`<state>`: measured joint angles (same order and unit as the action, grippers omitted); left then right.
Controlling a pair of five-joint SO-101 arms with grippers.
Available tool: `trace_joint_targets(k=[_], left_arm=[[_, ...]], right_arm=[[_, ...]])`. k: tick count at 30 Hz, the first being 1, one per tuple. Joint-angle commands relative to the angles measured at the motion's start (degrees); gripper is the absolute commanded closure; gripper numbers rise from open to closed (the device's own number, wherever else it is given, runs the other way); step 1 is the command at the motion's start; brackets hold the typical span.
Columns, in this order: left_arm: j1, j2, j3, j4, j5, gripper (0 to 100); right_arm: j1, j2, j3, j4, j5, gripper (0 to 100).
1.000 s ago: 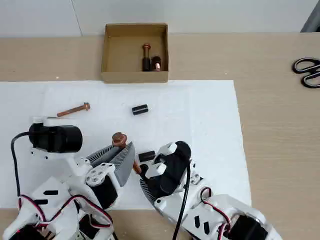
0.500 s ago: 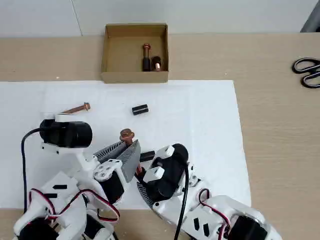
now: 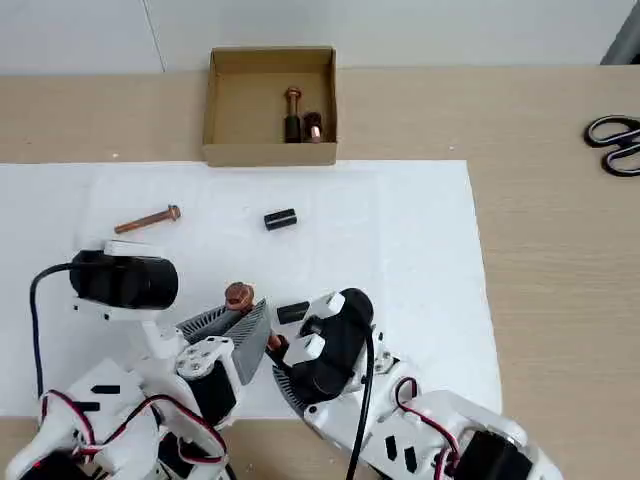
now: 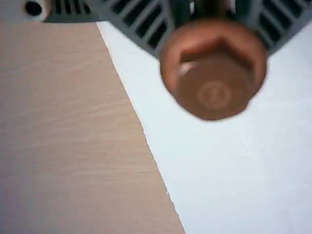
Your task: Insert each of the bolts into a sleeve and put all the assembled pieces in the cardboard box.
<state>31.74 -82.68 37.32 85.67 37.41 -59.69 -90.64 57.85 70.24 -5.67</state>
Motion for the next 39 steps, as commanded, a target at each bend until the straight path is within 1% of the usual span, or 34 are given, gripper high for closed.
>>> trace_joint_targets(k=[1, 5, 7, 10, 15, 20, 27, 29, 32, 34, 39], left_arm=[[1.2, 0.3, -0.3, 0.8, 0.2, 99], [5.9, 0.0, 2.3, 0.8, 0.3, 99], [6.8, -0.1, 3.5, 0.6, 0.3, 99], [6.9, 0.1, 4.2, 0.6, 0.3, 99], [6.9, 0.0, 6.8, 1.2, -0.1, 99], [6.9, -0.1, 9.7, 2.6, -4.0, 99], [6.8, -0.1, 10.0, 0.4, -4.5, 99], [6.7, 0.0, 10.0, 0.1, -4.5, 96], [6.6, 0.2, 10.0, 0.6, -4.5, 86], [6.6, 0.2, 10.0, 1.1, -4.5, 81], [6.6, 0.2, 9.8, 1.2, -4.5, 80]], right_arm=[[-0.2, -0.4, -0.6, -3.5, 0.5, 99.6], [-0.2, -0.4, -0.6, -3.5, 0.5, 99.6], [-0.2, -0.4, -0.6, -3.5, 0.5, 99.6], [-0.1, -0.5, -0.6, -3.5, 0.5, 99.6], [3.1, -0.8, -0.9, -3.5, 0.8, 99.6], [4.1, -0.9, -1.8, -3.5, 0.9, 99.6], [4.2, -0.9, -1.8, -3.5, 2.0, 99.6], [4.2, -0.9, -1.8, -3.5, 2.0, 99.6], [4.2, -0.8, -1.8, -3.5, 2.0, 99.6], [4.2, -0.7, -1.8, -3.5, 2.0, 99.6], [4.2, -0.7, -1.8, -3.5, 2.0, 99.6]])
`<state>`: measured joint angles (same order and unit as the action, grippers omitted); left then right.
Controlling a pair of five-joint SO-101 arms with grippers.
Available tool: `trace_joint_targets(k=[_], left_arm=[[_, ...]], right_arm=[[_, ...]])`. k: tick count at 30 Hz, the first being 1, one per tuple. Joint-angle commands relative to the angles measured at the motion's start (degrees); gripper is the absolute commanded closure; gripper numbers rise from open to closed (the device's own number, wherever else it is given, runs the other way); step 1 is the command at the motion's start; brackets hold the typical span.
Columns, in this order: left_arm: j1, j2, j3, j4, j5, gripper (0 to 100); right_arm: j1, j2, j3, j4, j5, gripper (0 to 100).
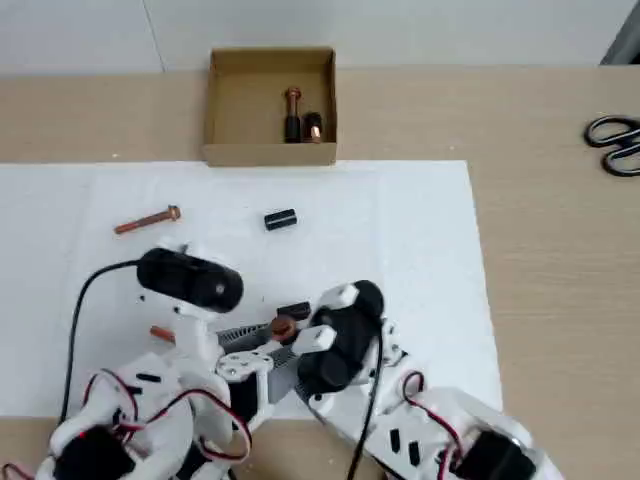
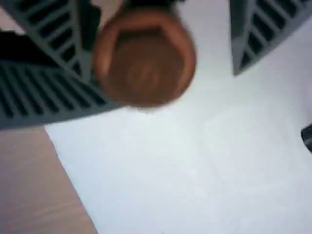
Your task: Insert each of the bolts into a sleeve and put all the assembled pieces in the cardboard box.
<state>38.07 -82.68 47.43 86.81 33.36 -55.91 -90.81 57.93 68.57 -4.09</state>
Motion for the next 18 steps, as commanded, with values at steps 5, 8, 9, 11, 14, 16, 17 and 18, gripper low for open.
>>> trace_joint_targets(k=[5, 8, 9, 11, 14, 16, 17, 18], left_arm=[[0.2, 0.2, -2.7, -0.7, -0.4, 80], [-1.5, 0.3, -5.7, -2.0, -0.4, 80], [-2.5, 0.3, -6.5, -2.7, -0.4, 80], [-4.0, 0.3, -8.0, -3.7, -1.1, 80], [-5.6, 0.3, -9.0, -4.2, -3.0, 80], [-7.3, 0.3, -9.0, -5.1, -3.3, 80], [-8.3, 0.3, -9.0, -5.5, -3.3, 80], [-9.3, 0.3, -9.0, -6.2, -3.3, 81]], right_arm=[[0.4, -0.4, -1.8, -1.5, 0.4, 99.6], [0.4, -0.4, -1.7, -1.4, 0.3, 99.6], [0.4, -0.5, -1.5, -1.4, 0.3, 99.6], [0.4, -0.4, -1.5, -1.3, 0.2, 99.6], [0.4, -0.4, -1.5, -1.3, 0.2, 99.6], [0.4, -0.3, -1.2, -1.3, 0.2, 99.6], [0.4, -0.3, -1.1, -1.3, 0.2, 99.6], [0.4, -0.3, -1.1, -1.3, 0.1, 99.6]])
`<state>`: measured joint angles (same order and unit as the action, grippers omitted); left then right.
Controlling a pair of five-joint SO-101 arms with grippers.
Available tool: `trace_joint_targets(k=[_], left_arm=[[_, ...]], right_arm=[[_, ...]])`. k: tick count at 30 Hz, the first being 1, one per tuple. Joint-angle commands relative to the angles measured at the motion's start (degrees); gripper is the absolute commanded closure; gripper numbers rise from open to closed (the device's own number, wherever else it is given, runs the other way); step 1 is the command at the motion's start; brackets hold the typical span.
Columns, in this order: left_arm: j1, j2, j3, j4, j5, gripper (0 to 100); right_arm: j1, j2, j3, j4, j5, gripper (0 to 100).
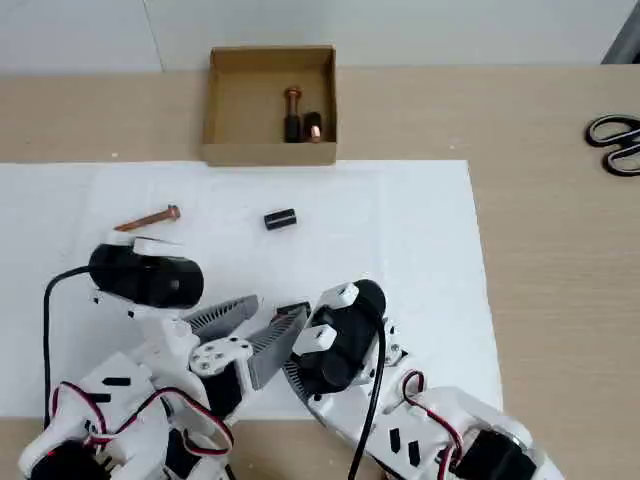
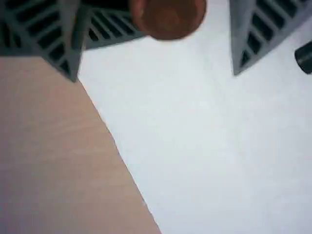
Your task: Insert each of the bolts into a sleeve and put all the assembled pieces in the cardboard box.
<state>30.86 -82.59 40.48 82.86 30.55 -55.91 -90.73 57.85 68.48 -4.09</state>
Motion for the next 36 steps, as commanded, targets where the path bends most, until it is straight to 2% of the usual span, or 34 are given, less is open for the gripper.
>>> trace_joint_targets(k=[1, 5, 11, 17, 20, 27, 36], left_arm=[[-3.4, 0.2, -2.1, -2.8, -0.5, 83], [-8.0, 0.2, -2.0, -4.6, -0.4, 100], [-14.0, 0.1, 0.4, -4.7, -0.5, 99], [-30.1, 0.1, 3.1, -3.8, -4.7, 99], [-34.2, -0.2, 8.2, -5.7, -8.4, 99], [-36.7, -0.2, 12.8, -11.1, -10.3, 99], [-36.8, -0.2, 12.8, -9.8, -10.3, 99]], right_arm=[[0.4, -0.4, -0.8, -1.2, 0.1, 99.6], [0.5, -0.4, 0.5, -1.2, -0.1, 99.6], [2.1, -0.3, 2.5, -1.2, -5.8, 99.6], [13.1, 5.3, 3.0, 0.0, -5.8, 99.6], [16.0, 14.1, -0.1, -2.5, -6.2, 99.6], [19.6, 36.9, -16.9, -8.5, -7.2, 99.6], [25.0, 69.5, -42.6, -10.7, -6.8, 99.6]])
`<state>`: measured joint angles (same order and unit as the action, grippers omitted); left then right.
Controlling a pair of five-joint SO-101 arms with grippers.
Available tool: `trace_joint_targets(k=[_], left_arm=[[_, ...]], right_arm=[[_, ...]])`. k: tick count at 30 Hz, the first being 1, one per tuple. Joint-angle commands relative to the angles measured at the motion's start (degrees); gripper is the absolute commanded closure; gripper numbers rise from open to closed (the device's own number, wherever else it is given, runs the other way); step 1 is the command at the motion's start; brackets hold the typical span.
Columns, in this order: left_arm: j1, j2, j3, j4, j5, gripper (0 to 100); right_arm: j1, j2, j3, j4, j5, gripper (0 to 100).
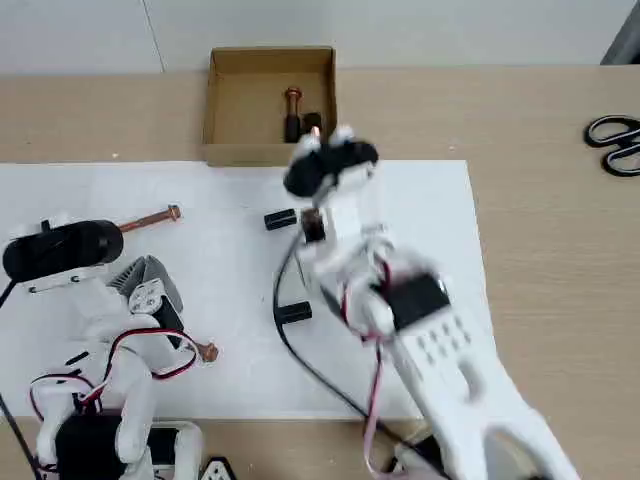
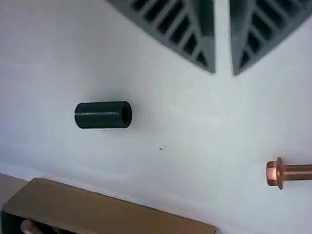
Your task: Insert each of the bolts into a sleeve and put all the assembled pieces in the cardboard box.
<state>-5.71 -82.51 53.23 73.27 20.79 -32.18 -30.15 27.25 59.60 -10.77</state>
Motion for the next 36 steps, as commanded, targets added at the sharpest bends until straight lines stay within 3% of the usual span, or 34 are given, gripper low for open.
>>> trace_joint_targets(k=[1, 15, 21, 36], left_arm=[[-0.3, -0.3, 0.0, -0.2, -0.4, 99], [-0.3, -0.3, 0.1, -0.1, -0.4, 99], [-0.3, -0.3, 0.0, 3.8, -0.5, 99], [-0.3, -0.3, -0.4, 5.1, -0.6, 99]], right_arm=[[1.5, 12.6, -15.6, -1.8, 0.5, 99.6], [5.2, 57.1, -69.5, -2.2, 5.0, 99.5], [7.5, 71.4, -88.6, -6.3, 4.8, 99.5], [5.4, 96.7, -106.7, -17.6, 5.0, 99.5]])
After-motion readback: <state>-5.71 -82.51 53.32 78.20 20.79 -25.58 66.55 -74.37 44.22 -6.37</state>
